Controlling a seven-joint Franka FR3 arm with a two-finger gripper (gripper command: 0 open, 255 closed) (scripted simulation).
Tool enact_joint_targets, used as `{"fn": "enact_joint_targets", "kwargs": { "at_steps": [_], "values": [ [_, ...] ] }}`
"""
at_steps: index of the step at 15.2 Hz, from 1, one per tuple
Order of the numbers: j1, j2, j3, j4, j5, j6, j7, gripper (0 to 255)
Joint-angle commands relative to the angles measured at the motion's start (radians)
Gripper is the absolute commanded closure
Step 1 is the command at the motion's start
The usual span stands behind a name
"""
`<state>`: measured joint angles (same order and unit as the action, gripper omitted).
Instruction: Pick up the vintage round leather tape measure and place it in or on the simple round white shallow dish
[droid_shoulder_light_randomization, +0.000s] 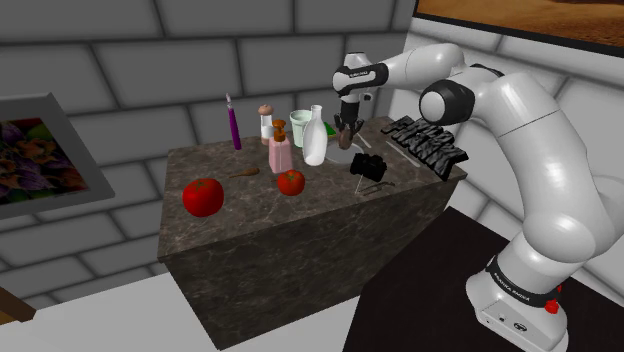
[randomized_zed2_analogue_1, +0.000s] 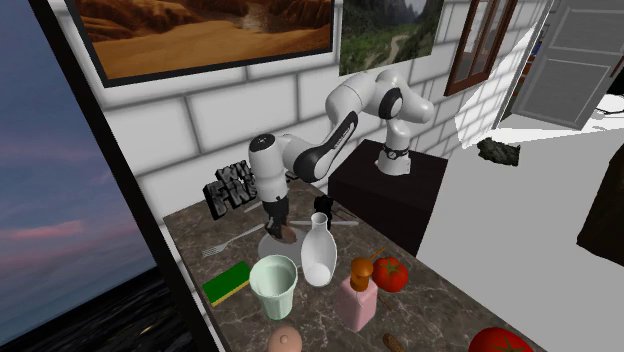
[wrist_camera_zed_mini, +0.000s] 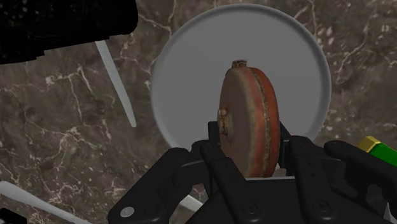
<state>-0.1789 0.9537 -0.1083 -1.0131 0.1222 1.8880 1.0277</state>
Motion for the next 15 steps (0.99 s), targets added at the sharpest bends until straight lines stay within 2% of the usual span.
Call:
{"fn": "enact_joint_targets", "kwargs": {
  "at_steps": [1,3,4,9,13,15],
  "values": [
    [0.0,0.001,0.0,0.001,0.0,0.0,0.0,255],
    [0.0,0.001,0.0,0.001,0.0,0.0,0.0,255],
    [0.0,0.0,0.0,0.001,0.0,0.0,0.0,0],
    [0.0,0.0,0.0,0.001,0.0,0.0,0.0,0],
    [-0.007,-0.016,-0.002,0.099,-0.004,-0.115,0.005,0],
    [-0.007,-0.016,-0.002,0.099,-0.004,-0.114,0.005,0]
  ]
}}
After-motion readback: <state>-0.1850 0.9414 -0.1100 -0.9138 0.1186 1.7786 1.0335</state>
